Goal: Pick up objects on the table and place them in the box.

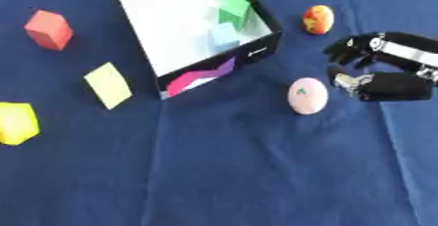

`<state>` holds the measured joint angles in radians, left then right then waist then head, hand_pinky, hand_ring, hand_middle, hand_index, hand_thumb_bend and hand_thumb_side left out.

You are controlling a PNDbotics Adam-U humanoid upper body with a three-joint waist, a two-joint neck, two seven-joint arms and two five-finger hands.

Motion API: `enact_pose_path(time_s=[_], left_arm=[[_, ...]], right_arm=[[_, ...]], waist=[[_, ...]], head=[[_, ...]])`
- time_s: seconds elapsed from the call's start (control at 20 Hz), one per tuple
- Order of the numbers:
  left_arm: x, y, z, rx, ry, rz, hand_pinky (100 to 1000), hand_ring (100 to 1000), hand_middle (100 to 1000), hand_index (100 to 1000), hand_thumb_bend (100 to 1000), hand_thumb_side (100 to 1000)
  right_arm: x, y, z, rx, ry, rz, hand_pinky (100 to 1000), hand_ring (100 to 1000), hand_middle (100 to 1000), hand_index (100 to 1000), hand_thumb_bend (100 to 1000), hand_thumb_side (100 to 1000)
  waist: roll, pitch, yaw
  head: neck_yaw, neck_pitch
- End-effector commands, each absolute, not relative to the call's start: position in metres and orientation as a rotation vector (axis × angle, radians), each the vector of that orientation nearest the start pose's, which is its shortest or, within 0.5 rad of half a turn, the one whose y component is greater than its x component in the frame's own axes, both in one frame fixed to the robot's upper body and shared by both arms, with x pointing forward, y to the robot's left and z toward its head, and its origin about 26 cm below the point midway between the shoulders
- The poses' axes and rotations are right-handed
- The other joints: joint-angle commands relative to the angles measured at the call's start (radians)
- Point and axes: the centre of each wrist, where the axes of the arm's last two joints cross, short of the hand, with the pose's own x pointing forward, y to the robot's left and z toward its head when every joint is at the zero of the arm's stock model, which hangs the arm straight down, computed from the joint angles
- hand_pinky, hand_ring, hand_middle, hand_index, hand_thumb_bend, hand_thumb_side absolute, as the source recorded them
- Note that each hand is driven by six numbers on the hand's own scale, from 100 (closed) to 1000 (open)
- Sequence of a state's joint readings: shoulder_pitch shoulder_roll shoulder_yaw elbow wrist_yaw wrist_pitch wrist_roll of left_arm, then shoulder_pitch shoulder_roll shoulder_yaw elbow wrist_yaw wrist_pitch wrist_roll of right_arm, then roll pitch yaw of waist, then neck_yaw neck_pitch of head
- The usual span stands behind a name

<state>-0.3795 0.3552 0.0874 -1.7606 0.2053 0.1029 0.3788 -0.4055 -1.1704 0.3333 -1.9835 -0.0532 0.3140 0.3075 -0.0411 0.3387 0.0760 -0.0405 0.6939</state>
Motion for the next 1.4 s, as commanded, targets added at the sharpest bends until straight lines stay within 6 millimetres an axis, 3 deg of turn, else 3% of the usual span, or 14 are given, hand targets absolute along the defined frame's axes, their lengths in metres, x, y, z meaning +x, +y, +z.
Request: enact_pose_path(time_s=[0.05,0.15,0.55,1.4], left_arm=[[0.34,0.299,0.192,0.311,-2.072,0.192,697,732,661,761,100,717],[0.34,0.299,0.192,0.309,-2.071,0.19,697,732,662,761,100,717],[0.34,0.298,0.191,0.301,-2.068,0.181,697,734,662,761,100,719],[0.341,0.295,0.19,0.287,-2.065,0.159,697,736,664,761,100,720]], right_arm=[[0.286,-0.302,0.27,-0.586,-1.404,1.423,828,857,802,887,173,269],[0.287,-0.3,0.271,-0.624,-1.411,1.426,827,853,794,888,240,192],[0.289,-0.289,0.265,-0.729,-1.41,1.416,828,849,781,882,358,220],[0.292,-0.268,0.247,-0.805,-1.286,1.417,825,848,773,858,425,282]], waist=[[-0.011,-0.083,0.001],[-0.011,-0.083,0.002],[-0.011,-0.083,0.006],[-0.01,-0.08,0.011]], head=[[-0.004,0.004],[-0.006,0.006],[-0.01,0.007],[-0.016,0.0]])
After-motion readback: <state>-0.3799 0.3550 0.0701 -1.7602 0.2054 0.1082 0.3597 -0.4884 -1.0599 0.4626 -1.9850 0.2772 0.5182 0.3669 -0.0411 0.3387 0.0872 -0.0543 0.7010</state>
